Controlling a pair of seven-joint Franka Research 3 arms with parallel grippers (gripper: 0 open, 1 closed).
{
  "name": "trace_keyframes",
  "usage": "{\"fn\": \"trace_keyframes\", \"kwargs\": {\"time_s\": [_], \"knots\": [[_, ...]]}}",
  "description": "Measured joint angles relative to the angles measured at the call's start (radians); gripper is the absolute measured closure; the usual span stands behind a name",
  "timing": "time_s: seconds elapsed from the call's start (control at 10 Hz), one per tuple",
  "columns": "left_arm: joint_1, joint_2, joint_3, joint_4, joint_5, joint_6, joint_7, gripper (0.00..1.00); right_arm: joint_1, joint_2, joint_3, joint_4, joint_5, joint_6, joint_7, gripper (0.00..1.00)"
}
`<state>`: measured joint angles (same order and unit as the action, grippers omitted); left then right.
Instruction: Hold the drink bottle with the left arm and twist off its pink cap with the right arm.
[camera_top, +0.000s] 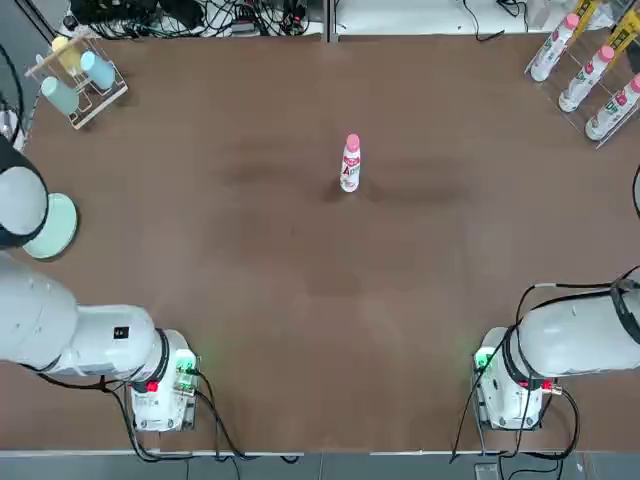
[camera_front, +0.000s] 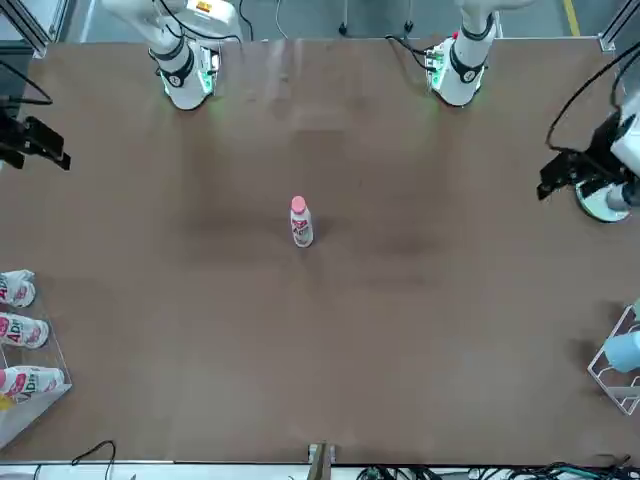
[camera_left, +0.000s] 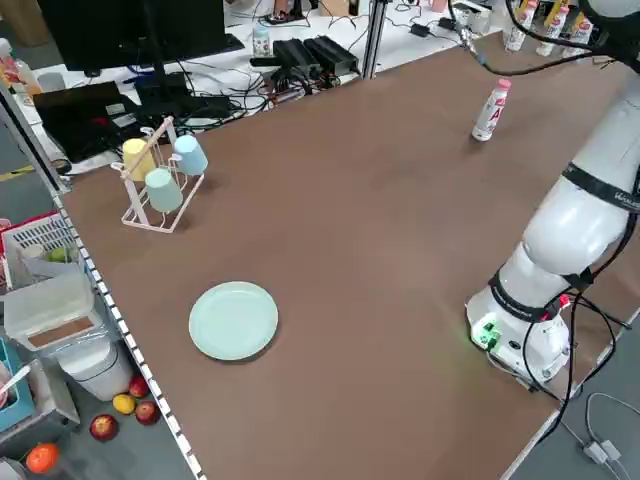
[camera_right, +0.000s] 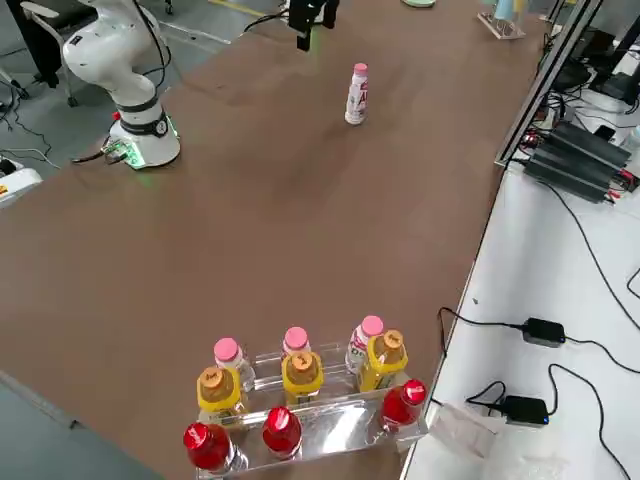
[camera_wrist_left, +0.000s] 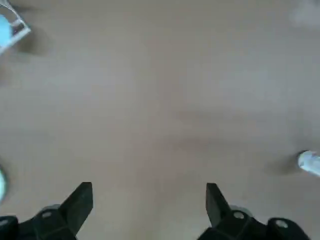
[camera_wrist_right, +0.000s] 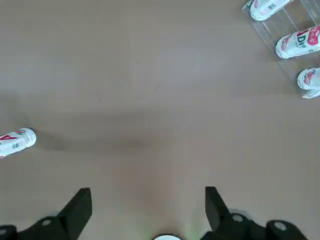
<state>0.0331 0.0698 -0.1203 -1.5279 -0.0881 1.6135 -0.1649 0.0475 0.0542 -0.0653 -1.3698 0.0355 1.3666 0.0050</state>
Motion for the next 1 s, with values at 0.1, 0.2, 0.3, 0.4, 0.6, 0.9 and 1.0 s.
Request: {"fn": "trace_keyframes", "kwargs": {"time_s": [0.1, 0.2, 0.3, 0.4, 0.6, 0.9, 1.0], "knots": [[-0.002, 0.017, -0.03, -0.007, -0.008, 0.003, -0.104, 0.0, 0.004, 0.0, 0.004, 0.0, 0.01, 0.0, -0.014, 0.0], [-0.004, 0.03, -0.059, -0.014, -0.014, 0.004, -0.264, 0.0, 0.011, 0.0, 0.007, 0.0, 0.014, 0.0, -0.018, 0.0], [-0.006, 0.044, -0.094, -0.021, -0.019, 0.006, -0.447, 0.0, 0.017, 0.0, 0.01, 0.0, 0.014, 0.0, -0.02, 0.0], [-0.009, 0.065, -0.124, -0.024, -0.034, 0.014, -0.625, 0.0, 0.02, 0.0, 0.01, 0.0, 0.014, 0.0, -0.022, 0.0], [-0.015, 0.119, -0.148, -0.031, -0.107, 0.049, -0.869, 0.0, 0.03, 0.0, 0.011, 0.001, 0.016, 0.0, -0.028, 0.0], [-0.022, 0.213, -0.155, -0.059, -0.315, 0.147, -1.045, 0.0, 0.074, 0.0, 0.013, 0.0, 0.016, 0.005, -0.028, 0.0], [-0.037, 0.241, -0.162, -0.09, -0.39, 0.212, -1.072, 0.0, 0.089, 0.0, 0.013, -0.002, 0.016, 0.005, -0.028, 0.0]]}}
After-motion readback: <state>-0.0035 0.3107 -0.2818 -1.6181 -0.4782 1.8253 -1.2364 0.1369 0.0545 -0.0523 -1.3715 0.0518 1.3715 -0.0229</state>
